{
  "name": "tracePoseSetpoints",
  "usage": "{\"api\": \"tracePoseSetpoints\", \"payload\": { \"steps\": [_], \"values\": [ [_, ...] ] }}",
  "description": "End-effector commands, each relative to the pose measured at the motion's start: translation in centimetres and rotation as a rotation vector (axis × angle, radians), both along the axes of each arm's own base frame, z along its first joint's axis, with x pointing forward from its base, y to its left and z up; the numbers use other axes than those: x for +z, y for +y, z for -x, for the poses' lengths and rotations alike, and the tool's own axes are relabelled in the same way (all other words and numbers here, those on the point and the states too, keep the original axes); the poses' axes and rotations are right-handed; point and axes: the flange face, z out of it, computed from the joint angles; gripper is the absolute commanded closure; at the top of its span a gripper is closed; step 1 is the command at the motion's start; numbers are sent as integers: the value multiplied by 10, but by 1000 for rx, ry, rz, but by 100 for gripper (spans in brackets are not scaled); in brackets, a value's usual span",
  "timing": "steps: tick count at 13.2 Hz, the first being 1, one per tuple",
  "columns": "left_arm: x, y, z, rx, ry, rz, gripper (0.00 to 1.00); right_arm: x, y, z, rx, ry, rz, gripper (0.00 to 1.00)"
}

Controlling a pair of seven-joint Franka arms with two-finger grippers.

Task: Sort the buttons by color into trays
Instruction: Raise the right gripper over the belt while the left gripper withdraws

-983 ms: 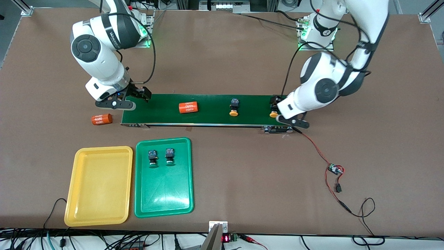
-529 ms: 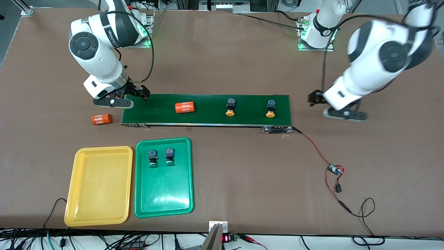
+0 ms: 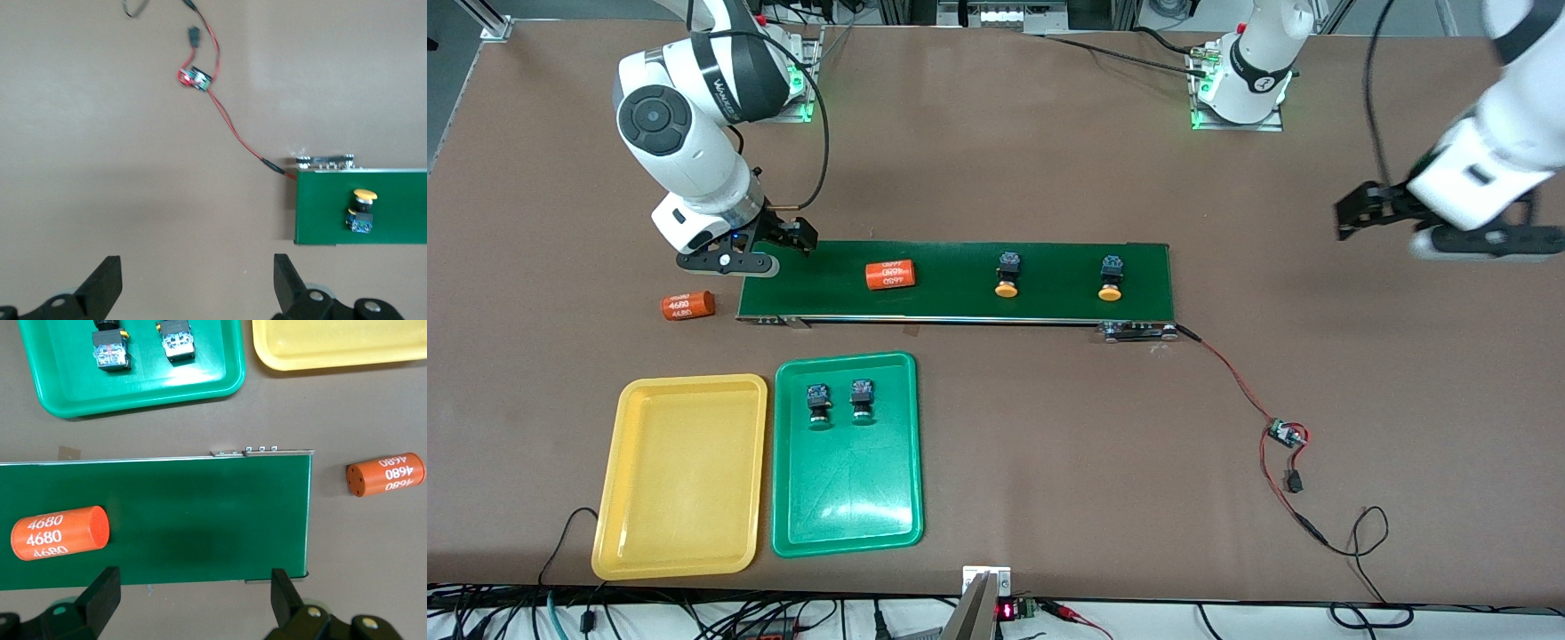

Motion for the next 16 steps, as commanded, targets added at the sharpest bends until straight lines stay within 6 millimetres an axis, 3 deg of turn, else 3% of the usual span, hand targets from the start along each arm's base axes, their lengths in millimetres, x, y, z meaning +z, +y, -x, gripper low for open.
{"api": "tracePoseSetpoints", "payload": {
  "steps": [1,3,4,6,16],
  "values": [
    [14,-10,7,-75,-8,13,0,-4,11,5,-22,-5,2,0],
    [17,-9,10,-147,-7,6,0,-3,11,4,-22,-6,2,0],
    [21,1,16,-131,2,7,0,-4,11,4,-22,-4,3,0],
    [19,0,22,-125,42,7,0,-3,11,4,-24,-7,2,0],
    [14,15,17,-105,53,10,0,-8,11,5,-24,9,8,0]
  ]
}}
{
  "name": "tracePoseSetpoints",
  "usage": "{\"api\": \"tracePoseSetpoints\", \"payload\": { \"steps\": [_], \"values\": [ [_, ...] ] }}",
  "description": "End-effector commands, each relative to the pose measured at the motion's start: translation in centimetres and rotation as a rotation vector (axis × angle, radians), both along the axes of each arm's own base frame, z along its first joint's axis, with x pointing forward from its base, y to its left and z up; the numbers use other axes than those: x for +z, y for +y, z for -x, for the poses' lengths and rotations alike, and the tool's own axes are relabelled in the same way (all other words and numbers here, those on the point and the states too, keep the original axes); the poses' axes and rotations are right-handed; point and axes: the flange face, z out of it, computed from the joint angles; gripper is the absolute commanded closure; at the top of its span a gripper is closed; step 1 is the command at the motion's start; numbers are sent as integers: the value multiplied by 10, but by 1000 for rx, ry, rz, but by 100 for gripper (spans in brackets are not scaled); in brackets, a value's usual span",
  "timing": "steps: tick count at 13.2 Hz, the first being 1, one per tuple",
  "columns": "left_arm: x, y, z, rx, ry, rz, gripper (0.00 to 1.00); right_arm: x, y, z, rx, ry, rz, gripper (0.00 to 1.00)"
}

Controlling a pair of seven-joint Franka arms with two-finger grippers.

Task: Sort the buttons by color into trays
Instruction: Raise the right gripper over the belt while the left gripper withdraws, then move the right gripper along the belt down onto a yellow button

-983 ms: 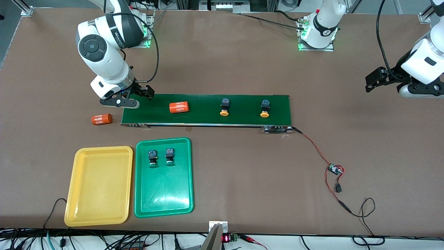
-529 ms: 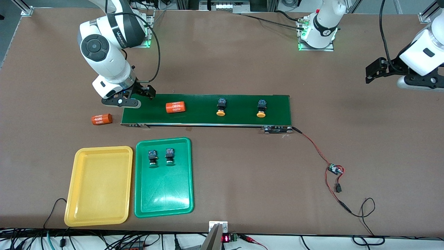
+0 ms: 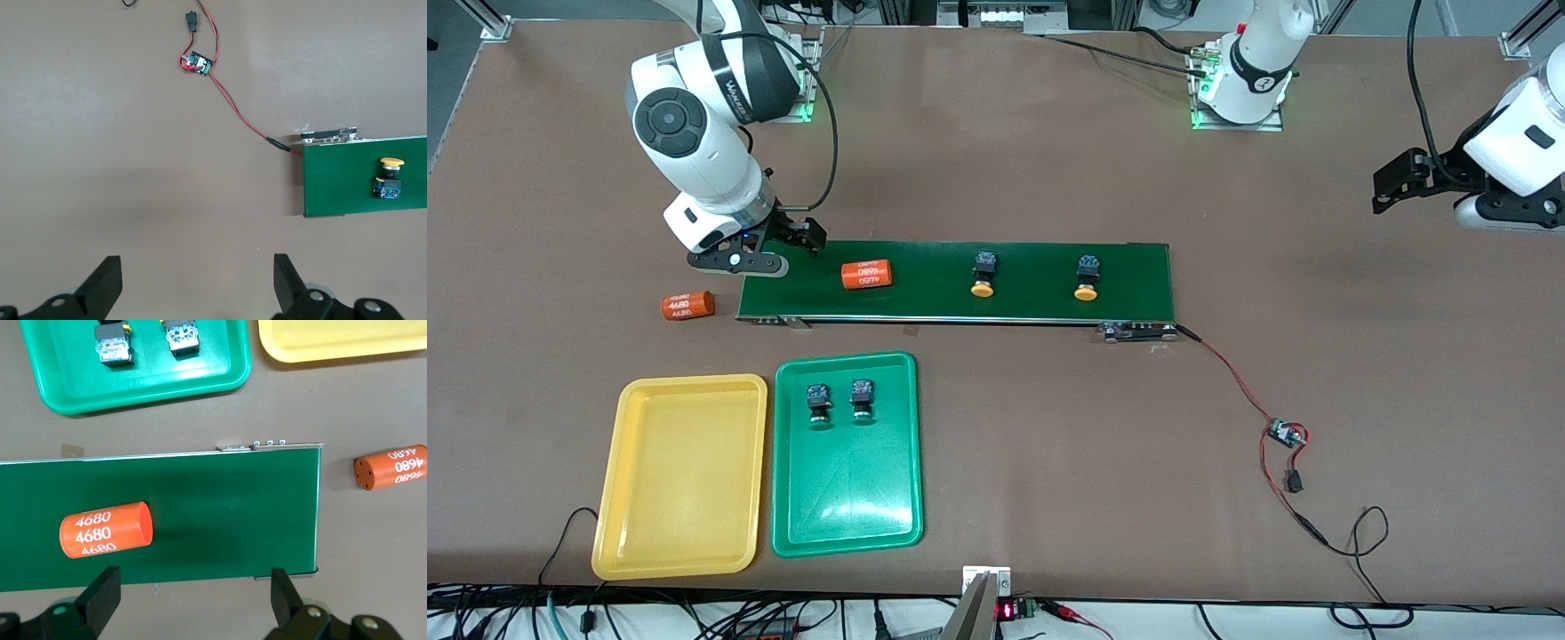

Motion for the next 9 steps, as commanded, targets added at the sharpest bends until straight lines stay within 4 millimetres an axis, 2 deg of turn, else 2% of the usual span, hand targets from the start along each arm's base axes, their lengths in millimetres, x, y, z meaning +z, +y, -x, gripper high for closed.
{"api": "tracePoseSetpoints", "payload": {
  "steps": [1,3,6,9],
  "values": [
    [2,5,2,-22,10,5,0,-7,4,3,-7,10,7,0],
    [2,4,1,-23,10,5,0,-18,19,10,11,30,11,0],
    [3,1,2,-25,13,5,0,-37,53,24,-57,45,28,0],
    [2,1,3,-28,18,5,0,-50,67,22,-52,25,-8,0]
  ]
}}
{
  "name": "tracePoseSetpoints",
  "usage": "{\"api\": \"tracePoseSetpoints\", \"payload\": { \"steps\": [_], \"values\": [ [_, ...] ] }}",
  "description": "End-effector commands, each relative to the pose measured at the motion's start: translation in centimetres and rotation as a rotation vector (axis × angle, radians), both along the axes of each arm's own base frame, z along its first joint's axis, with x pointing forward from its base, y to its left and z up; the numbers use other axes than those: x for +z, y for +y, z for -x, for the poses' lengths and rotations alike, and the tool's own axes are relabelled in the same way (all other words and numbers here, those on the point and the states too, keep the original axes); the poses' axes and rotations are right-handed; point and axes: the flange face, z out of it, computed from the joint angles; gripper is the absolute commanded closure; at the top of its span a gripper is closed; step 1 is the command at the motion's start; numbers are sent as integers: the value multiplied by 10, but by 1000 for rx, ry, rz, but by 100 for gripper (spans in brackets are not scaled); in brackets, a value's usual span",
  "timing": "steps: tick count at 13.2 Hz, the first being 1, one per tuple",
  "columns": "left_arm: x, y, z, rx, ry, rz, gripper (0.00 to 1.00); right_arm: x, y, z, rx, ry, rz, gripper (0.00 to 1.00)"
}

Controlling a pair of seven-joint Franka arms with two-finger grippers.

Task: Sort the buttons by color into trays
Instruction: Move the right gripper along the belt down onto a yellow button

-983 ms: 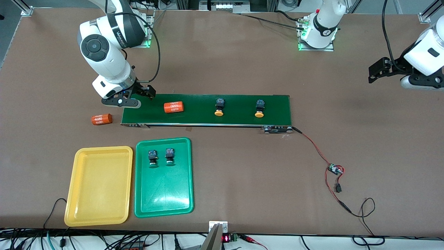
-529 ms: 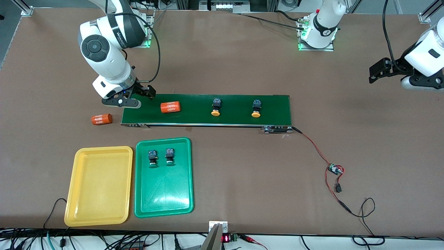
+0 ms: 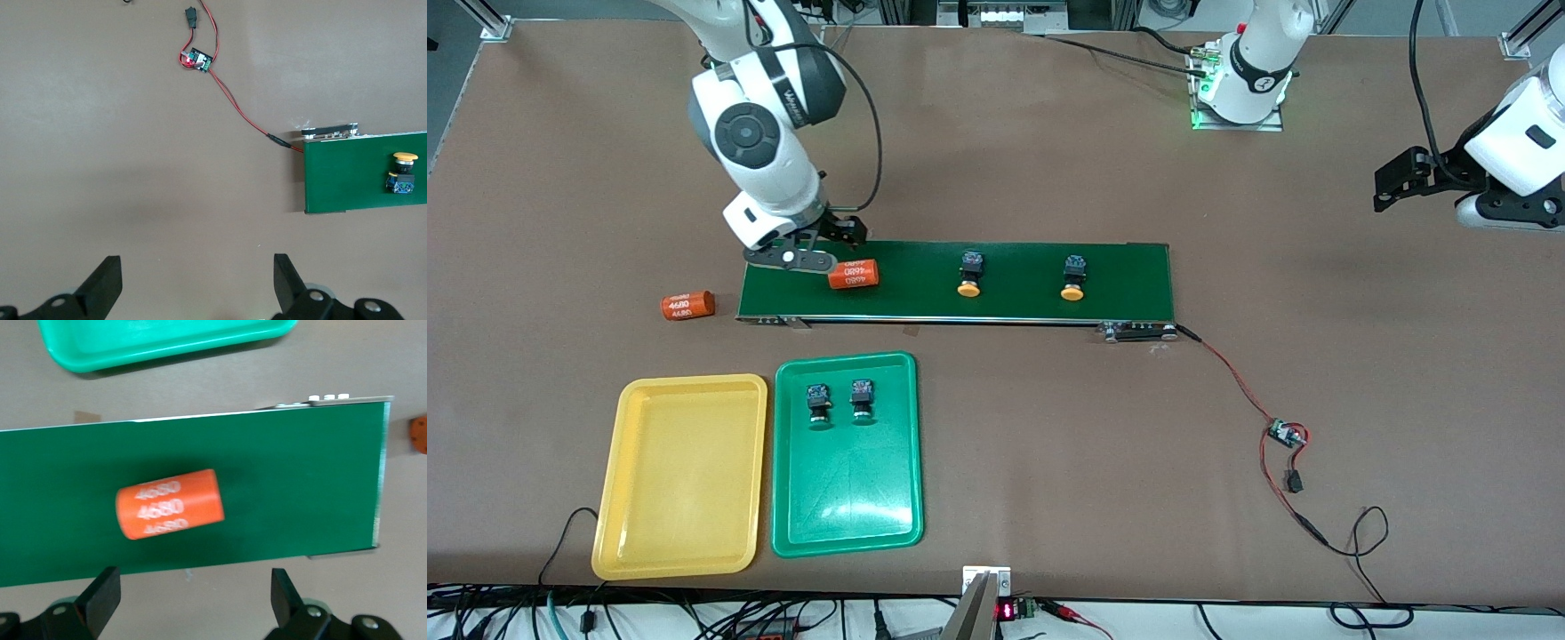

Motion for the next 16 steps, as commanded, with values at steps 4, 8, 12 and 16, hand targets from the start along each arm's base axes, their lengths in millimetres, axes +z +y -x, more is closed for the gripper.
{"api": "tracePoseSetpoints", "payload": {
  "steps": [4,8,12,16],
  "values": [
    [4,-1,2,-22,6,5,0,-17,32,5,18,-41,-66,0],
    [4,-2,2,-24,6,5,0,-29,73,23,56,-64,-131,0],
    [4,-7,2,-28,8,6,0,-47,103,40,50,-66,-140,0],
    [5,-7,2,-28,6,6,0,-59,111,44,35,-66,-145,0]
  ]
}}
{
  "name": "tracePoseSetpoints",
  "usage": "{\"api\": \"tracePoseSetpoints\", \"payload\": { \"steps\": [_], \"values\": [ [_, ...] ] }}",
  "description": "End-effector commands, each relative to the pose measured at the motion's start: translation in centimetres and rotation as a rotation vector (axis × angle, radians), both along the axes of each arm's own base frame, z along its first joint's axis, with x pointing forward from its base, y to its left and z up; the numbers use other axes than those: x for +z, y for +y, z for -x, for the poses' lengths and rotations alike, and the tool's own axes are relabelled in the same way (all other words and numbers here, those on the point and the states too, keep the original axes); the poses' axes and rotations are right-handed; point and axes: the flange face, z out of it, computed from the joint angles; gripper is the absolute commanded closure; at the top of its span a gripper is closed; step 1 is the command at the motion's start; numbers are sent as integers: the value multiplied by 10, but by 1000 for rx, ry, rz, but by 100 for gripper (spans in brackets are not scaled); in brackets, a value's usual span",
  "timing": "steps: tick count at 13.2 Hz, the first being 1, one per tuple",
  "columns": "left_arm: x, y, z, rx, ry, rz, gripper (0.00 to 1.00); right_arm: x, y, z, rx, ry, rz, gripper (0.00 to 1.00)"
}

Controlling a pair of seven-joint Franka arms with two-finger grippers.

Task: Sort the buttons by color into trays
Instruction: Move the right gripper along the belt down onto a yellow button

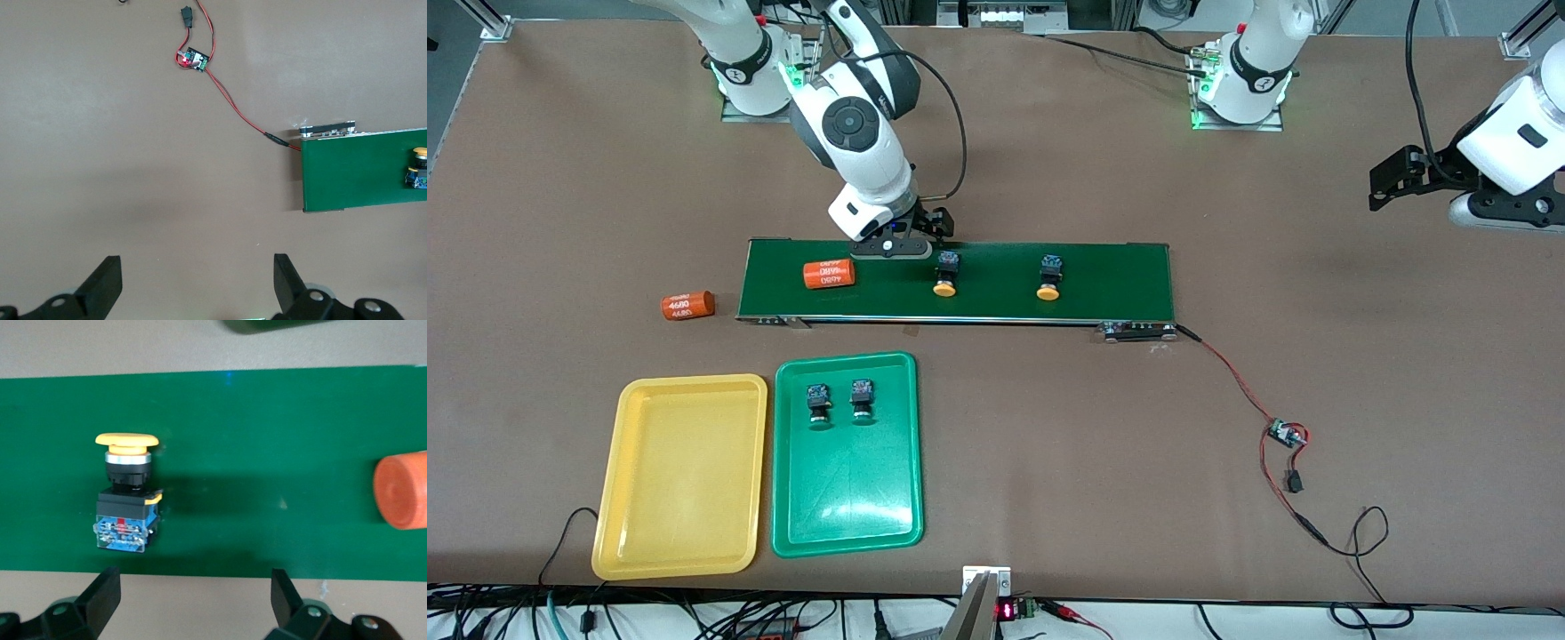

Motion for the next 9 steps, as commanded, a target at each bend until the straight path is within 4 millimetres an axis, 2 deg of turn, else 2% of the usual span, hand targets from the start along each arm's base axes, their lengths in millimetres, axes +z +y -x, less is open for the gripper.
{"api": "tracePoseSetpoints", "payload": {
  "steps": [1,5,9],
  "values": [
    [5,-1,2,-15,5,6,0,-2,3,0,-29,-1,-10,0],
    [5,-5,2,-20,3,6,0,-17,1,1,-30,20,5,0],
    [5,-5,2,-20,3,4,0,-19,-6,-7,-72,22,7,0]
  ]
}}
